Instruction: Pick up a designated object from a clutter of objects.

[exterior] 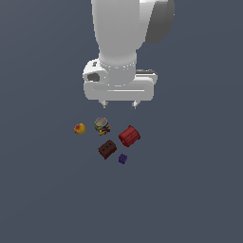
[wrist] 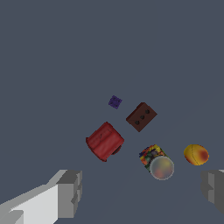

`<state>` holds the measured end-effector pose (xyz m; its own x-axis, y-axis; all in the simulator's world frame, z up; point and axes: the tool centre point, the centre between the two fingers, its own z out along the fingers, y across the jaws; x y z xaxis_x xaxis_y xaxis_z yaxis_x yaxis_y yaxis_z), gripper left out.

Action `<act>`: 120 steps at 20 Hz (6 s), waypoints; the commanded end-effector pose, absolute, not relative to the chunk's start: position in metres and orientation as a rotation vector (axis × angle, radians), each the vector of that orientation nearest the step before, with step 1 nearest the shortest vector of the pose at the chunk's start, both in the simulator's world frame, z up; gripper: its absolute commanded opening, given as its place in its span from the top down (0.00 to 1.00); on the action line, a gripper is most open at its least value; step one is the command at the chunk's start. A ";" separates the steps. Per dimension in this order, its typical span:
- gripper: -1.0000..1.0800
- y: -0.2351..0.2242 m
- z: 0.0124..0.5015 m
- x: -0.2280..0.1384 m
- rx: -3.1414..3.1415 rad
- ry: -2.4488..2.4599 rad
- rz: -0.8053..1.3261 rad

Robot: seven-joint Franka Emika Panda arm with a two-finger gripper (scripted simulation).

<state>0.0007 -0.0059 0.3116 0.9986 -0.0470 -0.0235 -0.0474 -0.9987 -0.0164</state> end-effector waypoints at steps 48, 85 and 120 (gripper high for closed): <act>0.04 -0.221 0.097 -0.086 -2.915 1.146 0.003; 1.00 -0.236 0.036 -0.102 -2.888 1.236 0.001; 1.00 -0.065 0.241 -0.029 -2.893 1.241 -0.003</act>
<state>-0.0337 -0.0772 0.2260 0.6899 -0.7239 0.0033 -0.7239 -0.6899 0.0038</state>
